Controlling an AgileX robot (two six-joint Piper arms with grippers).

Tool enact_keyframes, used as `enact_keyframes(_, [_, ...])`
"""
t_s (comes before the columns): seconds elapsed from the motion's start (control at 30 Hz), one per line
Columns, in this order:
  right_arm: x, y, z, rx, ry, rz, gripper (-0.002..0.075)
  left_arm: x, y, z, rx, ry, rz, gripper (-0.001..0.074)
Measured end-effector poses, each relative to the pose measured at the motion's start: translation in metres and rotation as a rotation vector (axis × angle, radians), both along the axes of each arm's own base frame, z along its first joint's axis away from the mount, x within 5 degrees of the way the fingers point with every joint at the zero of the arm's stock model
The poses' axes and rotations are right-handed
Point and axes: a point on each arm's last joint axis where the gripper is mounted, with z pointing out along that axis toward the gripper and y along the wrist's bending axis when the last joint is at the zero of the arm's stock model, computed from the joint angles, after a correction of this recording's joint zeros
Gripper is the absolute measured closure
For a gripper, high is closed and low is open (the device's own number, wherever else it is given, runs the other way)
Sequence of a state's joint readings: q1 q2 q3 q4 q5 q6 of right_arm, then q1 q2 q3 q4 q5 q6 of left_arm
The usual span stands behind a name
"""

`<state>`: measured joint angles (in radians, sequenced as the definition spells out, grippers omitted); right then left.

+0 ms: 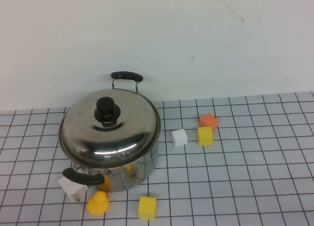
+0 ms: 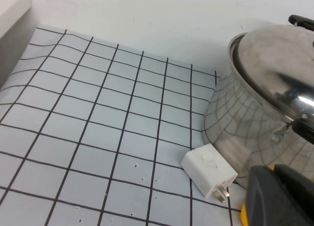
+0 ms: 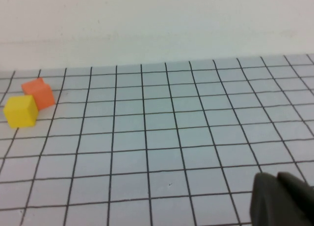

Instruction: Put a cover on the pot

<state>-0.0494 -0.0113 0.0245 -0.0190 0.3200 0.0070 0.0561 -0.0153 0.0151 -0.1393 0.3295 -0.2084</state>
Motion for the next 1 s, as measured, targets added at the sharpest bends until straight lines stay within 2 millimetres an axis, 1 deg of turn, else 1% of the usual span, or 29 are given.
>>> enact_keyframes(0.2, [-0.0001, 0.0001, 0.0000, 0.062, 0.000, -0.017, 0.0728, 0.0000, 0.0000, 0.0000, 0.002, 0.000, -0.001, 0.0738])
enact_keyframes(0.4, [-0.0001, 0.0030, 0.0000, 0.067, 0.003, 0.039, 0.0728, 0.0000, 0.0000, 0.0000, 0.002, 0.000, -0.001, 0.0738])
enact_keyframes(1.0, [-0.0002, 0.0032, -0.0004, 0.066, 0.007, 0.043, 0.0728, 0.0000, 0.0000, 0.0000, 0.002, 0.000, -0.001, 0.0738])
